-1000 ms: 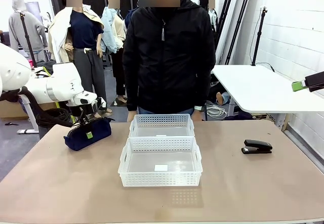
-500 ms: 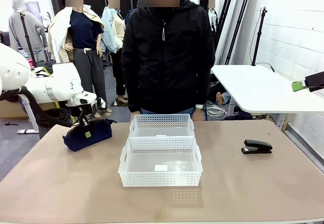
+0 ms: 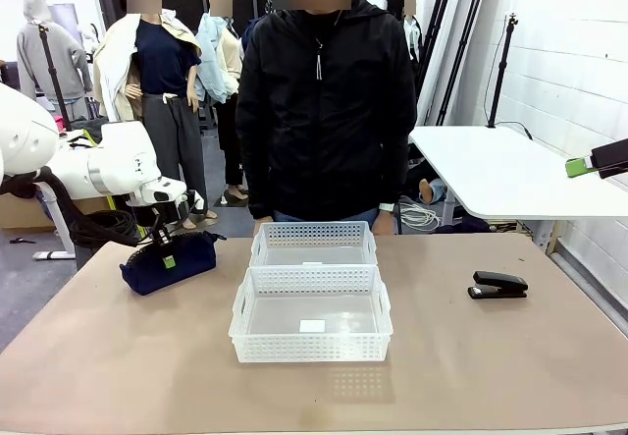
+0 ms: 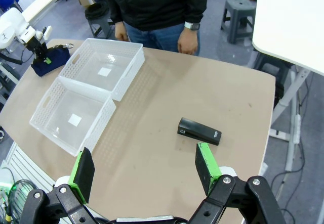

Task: Distribute items into two baskets.
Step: Pick up the Pencil pouch that the person points to.

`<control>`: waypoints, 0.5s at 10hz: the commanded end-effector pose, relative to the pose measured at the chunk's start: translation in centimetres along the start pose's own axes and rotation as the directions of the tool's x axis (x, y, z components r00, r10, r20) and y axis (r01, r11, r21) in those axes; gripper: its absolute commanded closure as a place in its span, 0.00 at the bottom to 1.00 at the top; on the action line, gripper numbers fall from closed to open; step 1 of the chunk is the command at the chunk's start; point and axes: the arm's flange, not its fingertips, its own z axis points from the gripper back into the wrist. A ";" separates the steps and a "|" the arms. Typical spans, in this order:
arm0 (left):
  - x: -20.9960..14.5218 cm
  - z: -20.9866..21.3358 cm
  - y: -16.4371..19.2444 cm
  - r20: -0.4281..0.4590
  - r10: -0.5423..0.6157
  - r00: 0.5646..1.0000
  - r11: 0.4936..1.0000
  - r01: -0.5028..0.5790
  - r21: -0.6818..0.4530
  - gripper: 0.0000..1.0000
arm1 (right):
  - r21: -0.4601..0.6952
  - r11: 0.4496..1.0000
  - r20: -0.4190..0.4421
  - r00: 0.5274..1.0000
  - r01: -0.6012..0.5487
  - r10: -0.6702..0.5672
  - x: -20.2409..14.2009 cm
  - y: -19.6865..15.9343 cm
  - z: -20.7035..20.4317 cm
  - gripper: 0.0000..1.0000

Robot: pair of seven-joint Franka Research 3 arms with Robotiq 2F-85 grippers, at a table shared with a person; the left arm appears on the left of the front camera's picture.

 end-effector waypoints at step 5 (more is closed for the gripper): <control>-2.3 12.0 -1.9 0.051 0.132 0.990 0.985 -0.136 0.105 1.00 | 0.010 1.000 0.000 1.000 0.003 -0.003 0.0 0.0 -0.1 0.00</control>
